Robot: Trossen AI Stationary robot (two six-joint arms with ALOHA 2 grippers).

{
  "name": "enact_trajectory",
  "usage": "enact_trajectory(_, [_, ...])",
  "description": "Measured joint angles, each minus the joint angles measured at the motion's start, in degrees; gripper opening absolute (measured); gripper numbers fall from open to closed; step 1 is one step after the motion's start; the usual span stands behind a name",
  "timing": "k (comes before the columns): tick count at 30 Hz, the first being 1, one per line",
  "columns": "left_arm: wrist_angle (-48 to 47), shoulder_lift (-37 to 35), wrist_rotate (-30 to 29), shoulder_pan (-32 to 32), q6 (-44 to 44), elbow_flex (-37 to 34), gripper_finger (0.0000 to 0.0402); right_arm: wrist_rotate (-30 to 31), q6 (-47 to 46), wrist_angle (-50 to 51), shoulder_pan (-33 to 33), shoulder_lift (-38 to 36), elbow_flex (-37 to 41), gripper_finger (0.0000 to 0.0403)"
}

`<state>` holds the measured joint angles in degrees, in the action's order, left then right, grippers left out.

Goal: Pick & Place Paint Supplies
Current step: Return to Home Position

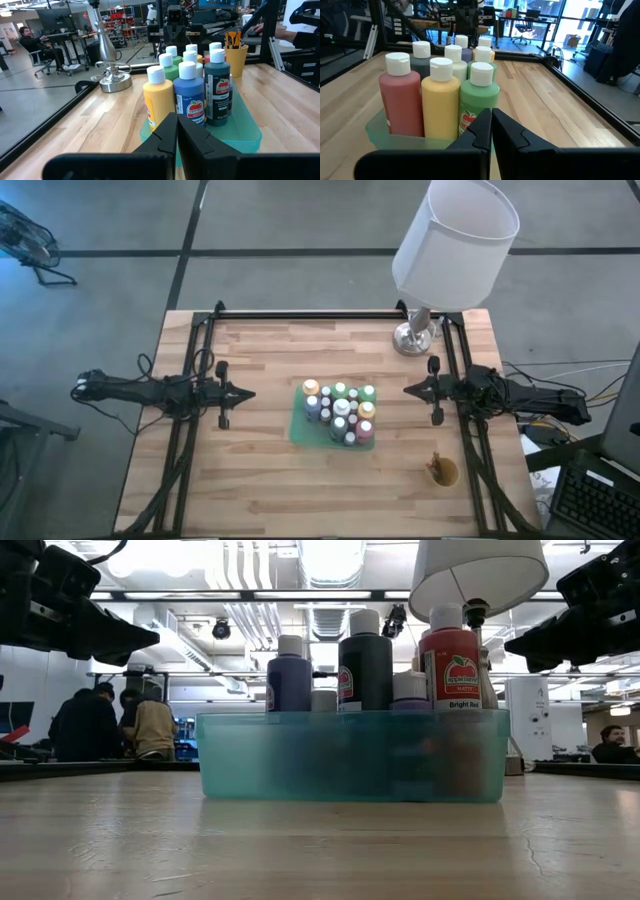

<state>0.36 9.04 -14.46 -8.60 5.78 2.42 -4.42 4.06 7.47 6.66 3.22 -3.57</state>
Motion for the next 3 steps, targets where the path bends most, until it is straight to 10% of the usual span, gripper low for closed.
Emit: enact_trajectory(3, [0.0, 0.0, 0.0, 0.0, 0.0, 0.0, 0.0016, 0.0, 0.0, 0.0, 0.0, 0.0, 0.0, 0.0008])
